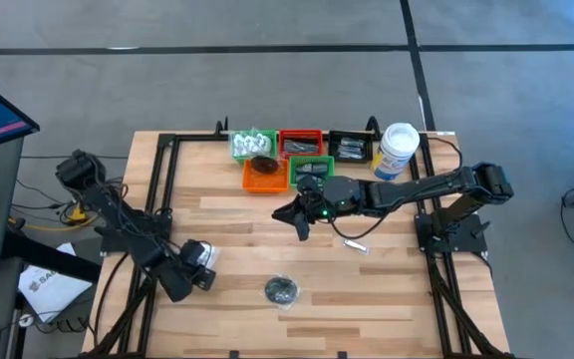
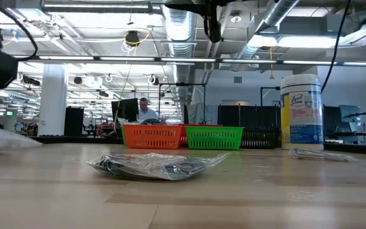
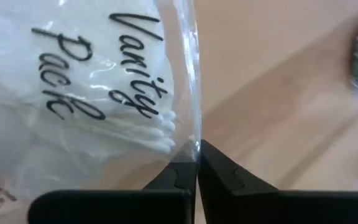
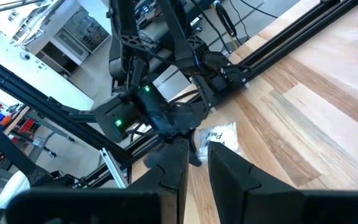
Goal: Pick & Place Travel size toiletries
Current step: Put the vanity pack into the green bin
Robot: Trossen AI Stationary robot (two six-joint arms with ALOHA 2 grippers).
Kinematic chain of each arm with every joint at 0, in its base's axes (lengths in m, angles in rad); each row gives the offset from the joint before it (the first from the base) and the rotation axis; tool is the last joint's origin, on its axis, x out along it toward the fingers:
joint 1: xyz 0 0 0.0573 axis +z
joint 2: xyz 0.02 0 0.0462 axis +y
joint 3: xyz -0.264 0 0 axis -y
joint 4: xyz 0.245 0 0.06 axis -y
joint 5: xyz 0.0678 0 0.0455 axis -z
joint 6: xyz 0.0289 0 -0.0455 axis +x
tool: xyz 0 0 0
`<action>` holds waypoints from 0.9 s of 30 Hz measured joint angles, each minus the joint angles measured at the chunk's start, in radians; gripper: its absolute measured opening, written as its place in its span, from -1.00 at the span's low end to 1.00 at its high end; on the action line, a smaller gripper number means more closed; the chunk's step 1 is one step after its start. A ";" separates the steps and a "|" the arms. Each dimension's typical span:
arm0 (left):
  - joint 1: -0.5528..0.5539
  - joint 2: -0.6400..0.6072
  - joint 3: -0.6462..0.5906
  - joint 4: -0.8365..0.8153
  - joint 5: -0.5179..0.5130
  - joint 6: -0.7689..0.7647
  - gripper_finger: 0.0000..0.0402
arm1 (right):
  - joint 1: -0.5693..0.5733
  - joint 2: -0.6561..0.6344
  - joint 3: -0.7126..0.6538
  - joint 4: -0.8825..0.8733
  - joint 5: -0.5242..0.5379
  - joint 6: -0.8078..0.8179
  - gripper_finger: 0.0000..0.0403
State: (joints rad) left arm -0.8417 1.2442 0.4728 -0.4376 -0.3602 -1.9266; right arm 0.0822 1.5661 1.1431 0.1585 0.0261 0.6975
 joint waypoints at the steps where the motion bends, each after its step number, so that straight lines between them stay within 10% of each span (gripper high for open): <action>1: 0.004 -0.014 0.000 0.003 0.001 0.026 -1.00 | 0.000 0.000 0.000 0.000 0.000 0.000 -0.73; 27: 0.212 -0.287 0.004 0.227 0.211 0.527 -1.00 | 0.003 0.000 0.000 -0.001 -0.001 -0.120 -0.73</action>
State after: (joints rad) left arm -0.6301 0.9568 0.4767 -0.2105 -0.1496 -1.3996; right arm 0.0856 1.5661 1.1431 0.1580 0.0254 0.5775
